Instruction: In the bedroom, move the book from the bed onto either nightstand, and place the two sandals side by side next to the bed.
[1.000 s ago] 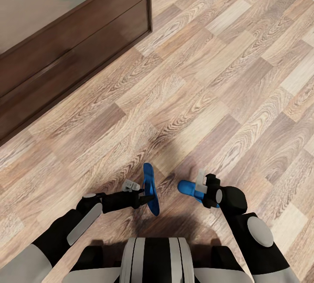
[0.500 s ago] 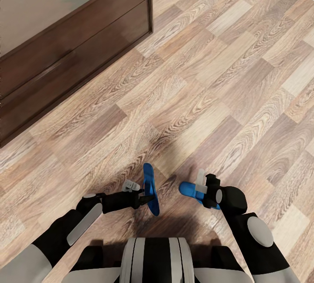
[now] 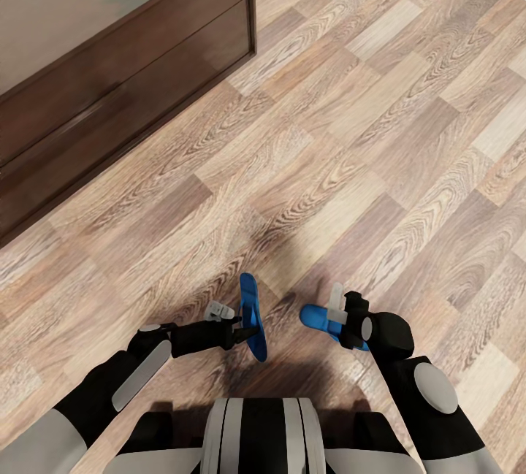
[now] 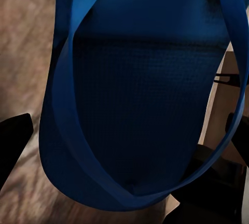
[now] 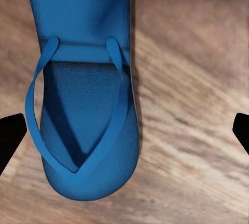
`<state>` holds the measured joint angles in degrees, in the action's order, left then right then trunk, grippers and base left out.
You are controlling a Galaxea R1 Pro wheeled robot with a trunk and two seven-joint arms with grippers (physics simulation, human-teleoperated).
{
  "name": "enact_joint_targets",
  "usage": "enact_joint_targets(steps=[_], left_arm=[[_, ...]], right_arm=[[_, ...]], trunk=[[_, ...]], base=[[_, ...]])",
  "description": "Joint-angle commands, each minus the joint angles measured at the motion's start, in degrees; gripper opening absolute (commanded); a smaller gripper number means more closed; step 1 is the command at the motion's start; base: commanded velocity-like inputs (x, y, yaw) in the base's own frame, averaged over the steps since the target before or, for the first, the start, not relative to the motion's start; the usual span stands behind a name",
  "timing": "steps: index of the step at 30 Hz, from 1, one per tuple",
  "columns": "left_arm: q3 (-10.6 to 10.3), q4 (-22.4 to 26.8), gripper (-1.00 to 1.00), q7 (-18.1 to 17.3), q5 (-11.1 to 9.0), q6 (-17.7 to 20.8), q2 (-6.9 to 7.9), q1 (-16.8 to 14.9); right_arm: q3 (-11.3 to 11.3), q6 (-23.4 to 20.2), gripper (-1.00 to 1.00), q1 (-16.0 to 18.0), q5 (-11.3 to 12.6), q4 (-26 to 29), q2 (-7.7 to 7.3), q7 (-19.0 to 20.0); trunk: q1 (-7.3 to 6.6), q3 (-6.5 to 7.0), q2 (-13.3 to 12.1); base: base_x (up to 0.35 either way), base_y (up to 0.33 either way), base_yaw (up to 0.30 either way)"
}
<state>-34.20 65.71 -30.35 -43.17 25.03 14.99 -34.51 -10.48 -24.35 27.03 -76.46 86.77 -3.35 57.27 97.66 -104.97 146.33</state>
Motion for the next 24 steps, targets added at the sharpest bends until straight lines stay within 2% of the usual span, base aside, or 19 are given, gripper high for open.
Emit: enact_joint_targets(steps=[1, 24], left_arm=[[-0.1, 0.0, -1.00, 0.1, -0.6, 0.5, 0.04, 0.0], [-0.1, 0.0, -1.00, 0.1, -0.7, 0.5, 0.04, 0.0]], right_arm=[[-0.2, -0.4, 1.00, 0.0, -0.3, 0.1, -0.04, 0.3], [-0.2, -0.4, 1.00, 0.0, -0.3, -0.2, 0.01, 0.3]], trunk=[[0.02, -0.03, 0.0], [0.51, -0.03, 0.3]], base=[[0.000, 0.000, 0.000], [0.000, 0.000, 0.000]])
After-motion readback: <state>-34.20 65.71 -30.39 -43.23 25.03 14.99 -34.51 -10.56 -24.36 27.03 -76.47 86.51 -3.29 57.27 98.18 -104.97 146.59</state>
